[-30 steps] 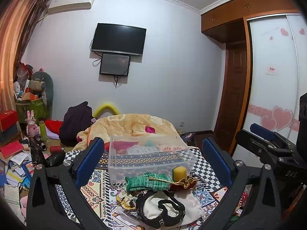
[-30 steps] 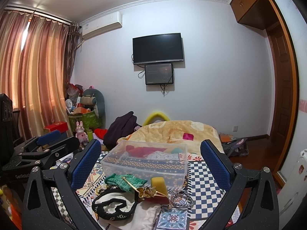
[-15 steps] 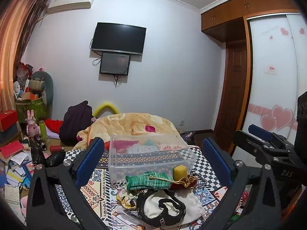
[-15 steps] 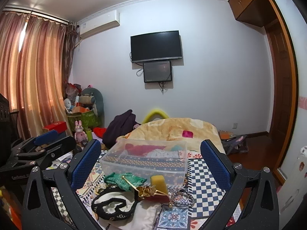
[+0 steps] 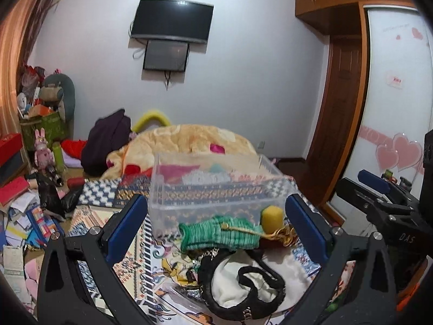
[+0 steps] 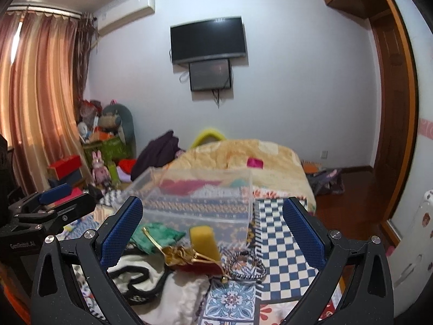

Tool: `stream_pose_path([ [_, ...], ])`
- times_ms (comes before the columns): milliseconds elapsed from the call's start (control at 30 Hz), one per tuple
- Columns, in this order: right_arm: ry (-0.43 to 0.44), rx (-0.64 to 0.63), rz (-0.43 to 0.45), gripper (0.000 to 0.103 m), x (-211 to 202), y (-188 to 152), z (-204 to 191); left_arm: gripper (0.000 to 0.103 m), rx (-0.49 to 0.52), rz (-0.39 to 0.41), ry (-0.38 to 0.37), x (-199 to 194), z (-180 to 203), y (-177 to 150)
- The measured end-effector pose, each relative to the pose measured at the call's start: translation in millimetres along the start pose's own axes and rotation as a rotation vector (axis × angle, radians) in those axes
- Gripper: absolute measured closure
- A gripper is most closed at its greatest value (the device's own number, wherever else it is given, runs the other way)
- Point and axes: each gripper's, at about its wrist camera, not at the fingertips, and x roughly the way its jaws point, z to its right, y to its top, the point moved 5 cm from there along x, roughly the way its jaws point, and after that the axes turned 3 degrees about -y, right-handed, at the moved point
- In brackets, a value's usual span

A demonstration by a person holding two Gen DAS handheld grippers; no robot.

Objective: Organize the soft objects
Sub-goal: 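Grasp the green knitted glove with the left tool while the right tool grasps the yellow sponge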

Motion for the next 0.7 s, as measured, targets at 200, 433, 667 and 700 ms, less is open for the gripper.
stream_pose_path([
  [200,0.012,0.016,-0.085,0.006,24.2,-18.0,5.3,0.014,-0.005,-0.080,0.004,28.7,-4.8,-20.1],
  [433,0.052,0.047,-0.170,0.017,38.2,-32.4,8.7,0.020,-0.050,-0.197,-0.007,66.2,-23.0,-42.1],
  [667,0.093,0.074,-0.238,0.028,56.7,-35.9,3.7,0.037,-0.146,-0.268,-0.063,88.7,-40.6,-59.0],
  [700,0.096,0.071,-0.249,0.029,62.2,-34.8,1.4,0.039,-0.151,-0.275,-0.068,90.7,-42.0,-60.8],
])
